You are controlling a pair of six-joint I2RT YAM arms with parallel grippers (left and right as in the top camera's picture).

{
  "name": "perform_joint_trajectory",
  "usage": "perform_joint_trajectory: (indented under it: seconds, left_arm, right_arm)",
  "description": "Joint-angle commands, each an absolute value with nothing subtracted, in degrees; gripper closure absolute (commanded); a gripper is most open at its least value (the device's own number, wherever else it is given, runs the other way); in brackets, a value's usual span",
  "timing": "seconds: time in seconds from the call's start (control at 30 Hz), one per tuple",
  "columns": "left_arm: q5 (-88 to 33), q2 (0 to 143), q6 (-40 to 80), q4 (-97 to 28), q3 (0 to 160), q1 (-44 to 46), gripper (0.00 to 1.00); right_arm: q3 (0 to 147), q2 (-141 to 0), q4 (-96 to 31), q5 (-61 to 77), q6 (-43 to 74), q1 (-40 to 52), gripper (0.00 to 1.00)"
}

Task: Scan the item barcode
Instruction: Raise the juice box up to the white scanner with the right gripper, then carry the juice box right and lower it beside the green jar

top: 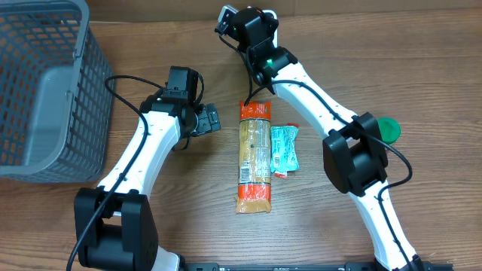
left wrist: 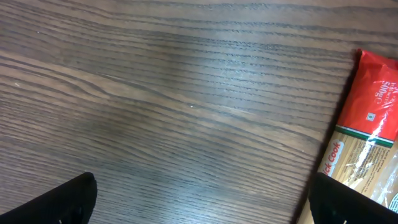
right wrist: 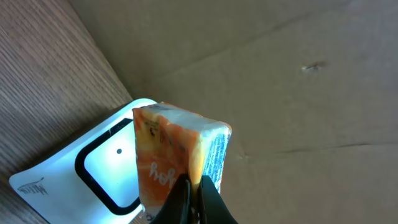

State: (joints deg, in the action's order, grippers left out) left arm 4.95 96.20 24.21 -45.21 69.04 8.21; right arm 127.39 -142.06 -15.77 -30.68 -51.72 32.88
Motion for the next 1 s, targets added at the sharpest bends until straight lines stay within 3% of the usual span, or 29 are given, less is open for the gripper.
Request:
perform_joint_trajectory:
  seconds: [0.0,0.63,0.97]
  left_arm:
    - [4.9,95.5,24.4,-45.2,69.6,8.3,0.00]
    - [4.9,95.5,24.4,-45.2,69.6,8.3,0.00]
    - [4.9,95.5,24.4,-45.1,69.6,8.3,0.00]
  right_arm:
    - [128.6,-145.9,-12.9,-33.9,-53.5,32.6,0.96]
    - [128.6,-146.8,-6.5,-35.9,-59.8,32.6,0.96]
    - [128.6,-142.6,-10.4,-43.7,-47.4,32.6,0.97]
